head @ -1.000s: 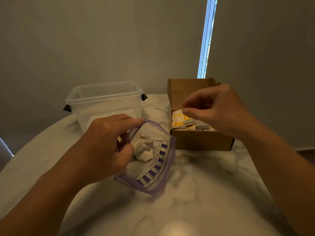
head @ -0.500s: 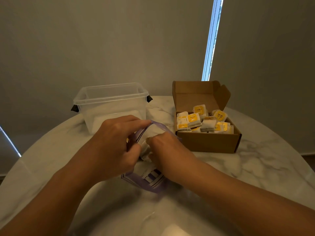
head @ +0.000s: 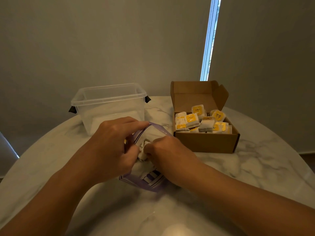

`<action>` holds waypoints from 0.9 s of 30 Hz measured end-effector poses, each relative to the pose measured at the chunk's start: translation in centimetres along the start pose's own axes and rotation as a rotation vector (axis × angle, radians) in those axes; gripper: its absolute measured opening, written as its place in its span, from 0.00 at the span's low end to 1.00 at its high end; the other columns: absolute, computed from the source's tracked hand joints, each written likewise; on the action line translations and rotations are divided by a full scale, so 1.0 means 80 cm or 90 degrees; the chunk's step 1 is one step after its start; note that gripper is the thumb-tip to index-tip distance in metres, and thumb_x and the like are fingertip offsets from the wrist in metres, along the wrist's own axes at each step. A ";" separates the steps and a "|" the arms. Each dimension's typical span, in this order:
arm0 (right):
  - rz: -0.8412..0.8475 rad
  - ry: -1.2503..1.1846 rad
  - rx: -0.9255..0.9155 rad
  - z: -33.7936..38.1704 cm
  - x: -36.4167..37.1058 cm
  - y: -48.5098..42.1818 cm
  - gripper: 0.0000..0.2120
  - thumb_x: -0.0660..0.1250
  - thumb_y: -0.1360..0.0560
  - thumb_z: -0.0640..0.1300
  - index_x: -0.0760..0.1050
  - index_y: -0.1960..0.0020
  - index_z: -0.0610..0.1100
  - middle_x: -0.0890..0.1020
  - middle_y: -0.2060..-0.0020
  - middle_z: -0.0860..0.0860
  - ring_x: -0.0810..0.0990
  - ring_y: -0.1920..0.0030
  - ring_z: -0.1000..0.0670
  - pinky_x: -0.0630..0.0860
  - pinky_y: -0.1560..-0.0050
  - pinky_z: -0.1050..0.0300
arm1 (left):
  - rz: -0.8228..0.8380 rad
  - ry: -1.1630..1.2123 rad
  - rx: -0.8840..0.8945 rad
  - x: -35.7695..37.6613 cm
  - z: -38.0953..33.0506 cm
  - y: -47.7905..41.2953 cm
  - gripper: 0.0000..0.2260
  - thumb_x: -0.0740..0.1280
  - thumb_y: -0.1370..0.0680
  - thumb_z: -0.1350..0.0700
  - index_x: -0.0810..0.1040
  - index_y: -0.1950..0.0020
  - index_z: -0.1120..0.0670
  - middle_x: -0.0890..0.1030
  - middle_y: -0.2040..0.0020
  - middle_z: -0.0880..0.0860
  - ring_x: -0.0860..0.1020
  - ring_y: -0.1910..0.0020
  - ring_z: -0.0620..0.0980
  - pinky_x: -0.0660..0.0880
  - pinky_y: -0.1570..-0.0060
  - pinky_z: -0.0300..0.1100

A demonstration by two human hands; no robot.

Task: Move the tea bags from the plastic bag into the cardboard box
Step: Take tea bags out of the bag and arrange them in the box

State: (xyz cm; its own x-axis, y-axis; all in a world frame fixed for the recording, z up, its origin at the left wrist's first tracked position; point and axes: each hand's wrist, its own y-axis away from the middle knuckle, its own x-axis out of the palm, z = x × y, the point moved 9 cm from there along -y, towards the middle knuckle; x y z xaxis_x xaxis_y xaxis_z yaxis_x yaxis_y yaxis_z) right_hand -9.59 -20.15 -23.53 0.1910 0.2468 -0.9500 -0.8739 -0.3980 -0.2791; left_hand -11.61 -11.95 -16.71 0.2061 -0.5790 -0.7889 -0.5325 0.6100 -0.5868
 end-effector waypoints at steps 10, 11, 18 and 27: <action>-0.055 -0.254 0.043 -0.017 -0.032 0.029 0.10 0.73 0.27 0.51 0.84 0.49 0.48 0.85 0.56 0.55 0.83 0.59 0.60 0.80 0.55 0.66 | -0.006 0.001 -0.001 0.000 0.002 0.001 0.23 0.65 0.30 0.59 0.78 0.35 0.55 0.82 0.54 0.48 0.79 0.61 0.48 0.79 0.69 0.40; -0.060 -0.258 0.049 -0.018 -0.030 0.029 0.10 0.74 0.28 0.50 0.84 0.49 0.48 0.85 0.56 0.55 0.83 0.58 0.60 0.81 0.54 0.65 | -0.007 0.001 0.001 -0.001 0.002 0.001 0.23 0.65 0.30 0.59 0.79 0.35 0.55 0.81 0.54 0.48 0.79 0.61 0.47 0.79 0.68 0.39; -0.086 -0.373 0.104 -0.020 -0.019 0.026 0.07 0.74 0.28 0.41 0.83 0.50 0.49 0.85 0.58 0.55 0.83 0.58 0.58 0.82 0.54 0.59 | -0.017 0.013 0.010 -0.004 -0.001 0.000 0.23 0.64 0.30 0.60 0.79 0.35 0.55 0.77 0.54 0.42 0.77 0.61 0.44 0.76 0.61 0.31; -0.024 -0.097 -0.012 0.013 -0.016 0.012 0.10 0.63 0.21 0.45 0.79 0.42 0.49 0.81 0.46 0.49 0.78 0.47 0.48 0.78 0.48 0.48 | -0.015 0.015 -0.006 -0.003 0.003 0.001 0.23 0.62 0.30 0.58 0.79 0.35 0.54 0.80 0.55 0.47 0.77 0.62 0.45 0.77 0.63 0.38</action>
State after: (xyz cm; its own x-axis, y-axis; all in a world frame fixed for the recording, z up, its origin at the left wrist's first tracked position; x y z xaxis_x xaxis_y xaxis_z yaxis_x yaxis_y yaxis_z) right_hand -11.16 -19.95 -22.45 0.1526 0.3921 -0.9072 -0.8583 -0.4026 -0.3183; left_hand -11.51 -11.66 -16.60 0.1984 -0.6057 -0.7705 -0.5361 0.5911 -0.6027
